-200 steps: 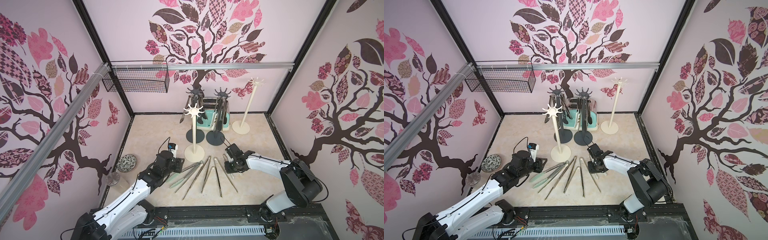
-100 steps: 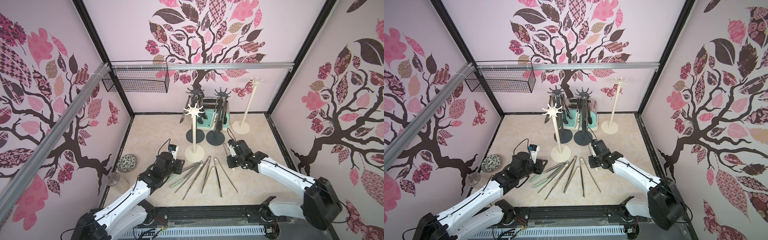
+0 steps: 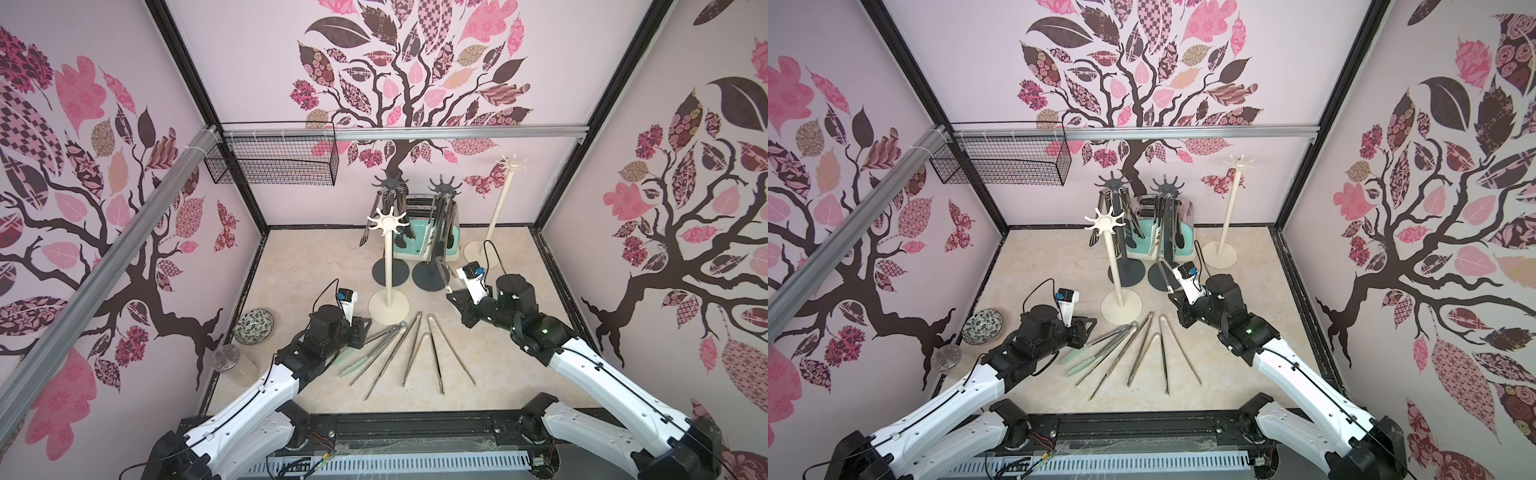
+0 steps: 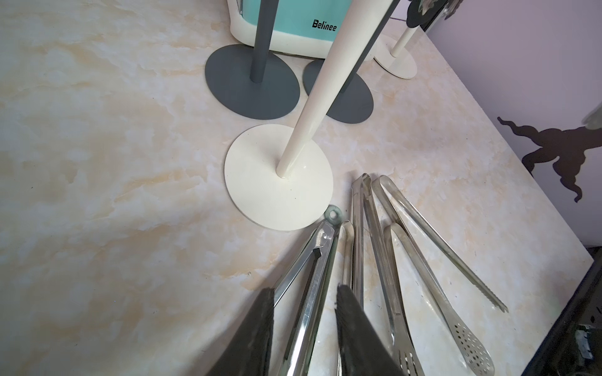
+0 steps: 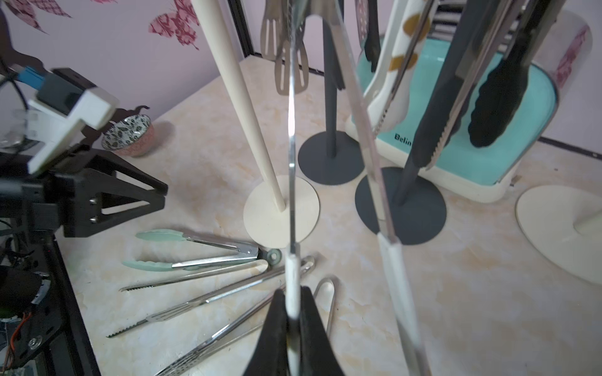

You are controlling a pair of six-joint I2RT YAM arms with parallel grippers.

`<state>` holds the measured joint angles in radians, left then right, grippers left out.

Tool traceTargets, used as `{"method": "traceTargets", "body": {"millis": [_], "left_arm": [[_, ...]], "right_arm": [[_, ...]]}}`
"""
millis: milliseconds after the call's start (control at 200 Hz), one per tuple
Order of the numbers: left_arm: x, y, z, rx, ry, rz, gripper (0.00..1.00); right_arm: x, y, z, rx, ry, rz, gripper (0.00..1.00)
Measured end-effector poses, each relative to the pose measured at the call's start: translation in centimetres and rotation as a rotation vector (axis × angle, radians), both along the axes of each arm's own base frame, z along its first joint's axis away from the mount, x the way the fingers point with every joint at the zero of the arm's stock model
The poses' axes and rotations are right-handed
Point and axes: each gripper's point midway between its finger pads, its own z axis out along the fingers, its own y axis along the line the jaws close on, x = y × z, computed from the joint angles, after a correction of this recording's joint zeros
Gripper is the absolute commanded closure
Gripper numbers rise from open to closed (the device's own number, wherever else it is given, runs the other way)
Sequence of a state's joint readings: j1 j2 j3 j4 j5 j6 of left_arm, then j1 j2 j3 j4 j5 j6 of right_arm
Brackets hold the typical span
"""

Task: Hang food tongs on kitchen utensil racks
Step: Pick up the food tongs from the center of the board, then hang the food tongs on the rack.

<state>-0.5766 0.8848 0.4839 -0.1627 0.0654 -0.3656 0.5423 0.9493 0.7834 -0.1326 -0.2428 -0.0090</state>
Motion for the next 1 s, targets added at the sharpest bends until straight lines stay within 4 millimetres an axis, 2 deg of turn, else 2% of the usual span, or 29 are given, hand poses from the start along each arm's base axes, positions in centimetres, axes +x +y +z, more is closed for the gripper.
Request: {"method": "traceTargets", "body": {"millis": [320, 475, 675, 1000], "left_arm": [[-0.3, -0.2, -0.3, -0.01, 0.002, -0.016, 0.65], [-0.3, -0.4, -0.2, -0.017, -0.003, -0.025, 0.65], [-0.4, -0.4, 0.0, -0.02, -0.01, -0.033, 0.65], [-0.3, -0.5, 0.5, -0.026, -0.033, -0.038, 0.65]], "right_arm": [[1.2, 3.2, 7.7, 0.125, -0.162, 0.128, 1.0], [1.9, 4.6, 10.3, 0.169, -0.204, 0.176, 1.0], [2.7, 5.8, 11.0, 0.189, -0.198, 0.215, 1.0], [3.9, 7.0, 9.5, 0.181, -0.149, 0.236, 1.0]]}}
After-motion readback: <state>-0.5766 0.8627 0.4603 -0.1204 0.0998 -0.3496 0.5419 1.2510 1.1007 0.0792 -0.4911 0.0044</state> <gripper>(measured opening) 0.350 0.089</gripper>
